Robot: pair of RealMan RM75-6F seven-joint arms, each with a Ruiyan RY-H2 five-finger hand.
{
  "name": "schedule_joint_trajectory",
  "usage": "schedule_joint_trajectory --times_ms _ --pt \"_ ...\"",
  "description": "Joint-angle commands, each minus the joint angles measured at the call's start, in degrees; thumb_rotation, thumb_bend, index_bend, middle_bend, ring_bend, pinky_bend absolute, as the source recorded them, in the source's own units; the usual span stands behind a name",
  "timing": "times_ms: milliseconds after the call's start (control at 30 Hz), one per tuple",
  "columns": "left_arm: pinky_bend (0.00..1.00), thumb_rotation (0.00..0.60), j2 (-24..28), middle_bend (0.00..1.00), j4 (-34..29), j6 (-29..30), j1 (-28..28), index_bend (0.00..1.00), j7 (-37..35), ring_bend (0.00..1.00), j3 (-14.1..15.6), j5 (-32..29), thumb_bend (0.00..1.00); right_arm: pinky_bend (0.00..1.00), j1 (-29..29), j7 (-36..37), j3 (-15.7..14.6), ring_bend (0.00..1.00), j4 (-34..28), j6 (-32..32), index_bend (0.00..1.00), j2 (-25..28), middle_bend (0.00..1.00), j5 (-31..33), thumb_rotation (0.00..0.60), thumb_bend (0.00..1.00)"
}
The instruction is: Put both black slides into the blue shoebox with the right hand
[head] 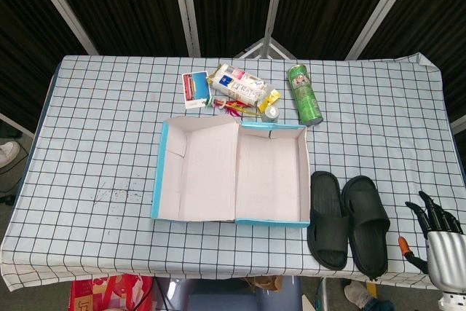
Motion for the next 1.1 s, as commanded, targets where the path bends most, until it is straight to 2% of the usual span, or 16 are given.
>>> schedule_joint_trajectory --times_ms 33,233,467,700,1100 --pt "0.09 0.600 0.0 0.00 0.0 -0.2 -0.1 0.08 0.0 0.00 0.1 0.1 0.37 0.23 0.0 -0.3 -0.1 0.18 -0.2 -0.2 0.25 0.0 0.10 0.2 0.600 0.32" --pt "0.09 0.600 0.0 0.00 -0.4 0.6 0.1 0.08 0.3 0.00 0.2 0.9 0.37 0.23 -0.2 -0.3 -0.3 0.18 -0.6 -0.2 0.25 0.0 0.10 0.5 0.600 0.32" --pt "0.09 0.600 0.0 0.00 -0.2 0.4 0.2 0.08 -0.4 0.00 0.1 0.6 0.37 0.20 -0.3 -0.8 0.0 0.18 -4.4 -1.8 0.23 -0.5 0.10 4.0 0.600 0.30" --pt "0.09 0.600 0.2 0.00 -0.3 0.1 0.2 0.08 -0.7 0.00 0.1 0.2 0.37 0.16 1.8 -5.5 -0.9 0.15 -8.7 -8.6 0.16 0.0 0.09 8.6 0.600 0.17" --pt "0.09 0.600 0.5 0.00 0.4 -1.7 -0.3 0.08 -1.9 0.00 0.0 -0.8 0.37 0.16 0.5 -15.1 -2.1 0.15 -4.8 -6.2 0.16 -12.1 0.09 8.6 0.600 0.15"
